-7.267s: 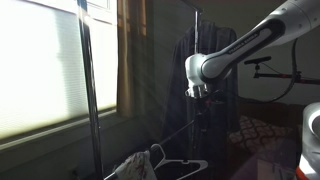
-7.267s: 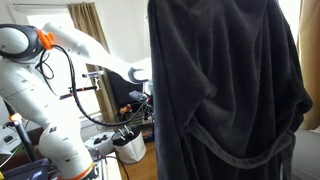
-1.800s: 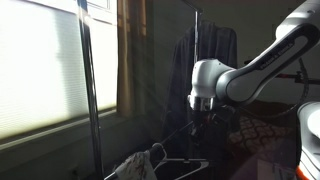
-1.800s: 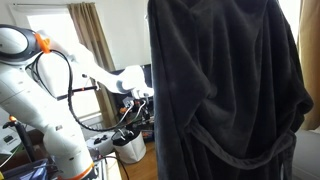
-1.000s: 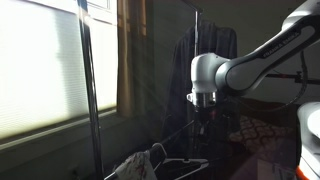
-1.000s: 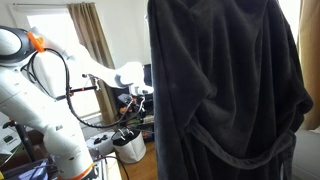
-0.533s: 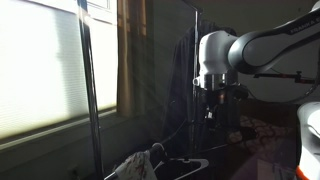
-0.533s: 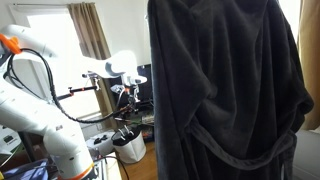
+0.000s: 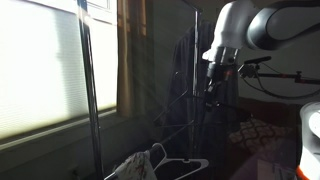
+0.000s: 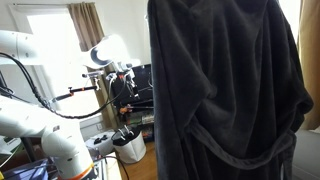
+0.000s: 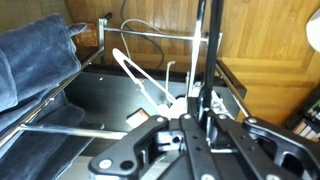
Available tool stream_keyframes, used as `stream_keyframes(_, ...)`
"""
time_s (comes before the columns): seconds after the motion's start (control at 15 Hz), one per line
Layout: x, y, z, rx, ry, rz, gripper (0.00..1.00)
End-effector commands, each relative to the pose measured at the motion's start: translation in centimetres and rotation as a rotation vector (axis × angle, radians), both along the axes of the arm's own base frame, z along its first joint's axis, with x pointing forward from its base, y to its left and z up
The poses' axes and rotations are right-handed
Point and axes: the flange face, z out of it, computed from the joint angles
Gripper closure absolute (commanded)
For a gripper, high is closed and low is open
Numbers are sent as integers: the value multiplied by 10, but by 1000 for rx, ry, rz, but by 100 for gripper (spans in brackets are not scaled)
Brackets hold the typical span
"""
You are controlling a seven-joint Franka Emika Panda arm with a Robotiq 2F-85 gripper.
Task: Put the coat hanger on the top rack
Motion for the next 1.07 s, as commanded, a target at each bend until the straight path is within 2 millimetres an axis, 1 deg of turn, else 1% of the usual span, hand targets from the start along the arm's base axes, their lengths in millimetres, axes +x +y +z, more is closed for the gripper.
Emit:
stream_keyframes(0.0, 15, -2, 4, -52, -167, -14, 98)
stream_keyframes(0.2, 32, 9, -2, -79, -319, 131, 98)
stream_keyframes(0.33, 39, 19, -6, -83, -414, 210, 98)
stream_keyframes(0.4, 42, 21, -4, -85, -467, 245, 98)
stream_keyframes(0.47, 43, 22, -1, -82, -521, 275, 98)
stream_keyframes(0.6, 41, 20, 15, -58, -621, 309, 98)
stream_keyframes(0.67, 37, 21, 24, -55, -645, 319, 98)
stream_keyframes(0.73, 36, 23, 28, -56, -665, 331, 98)
stream_keyframes(1.0, 29, 44, 45, -65, -682, 359, 98)
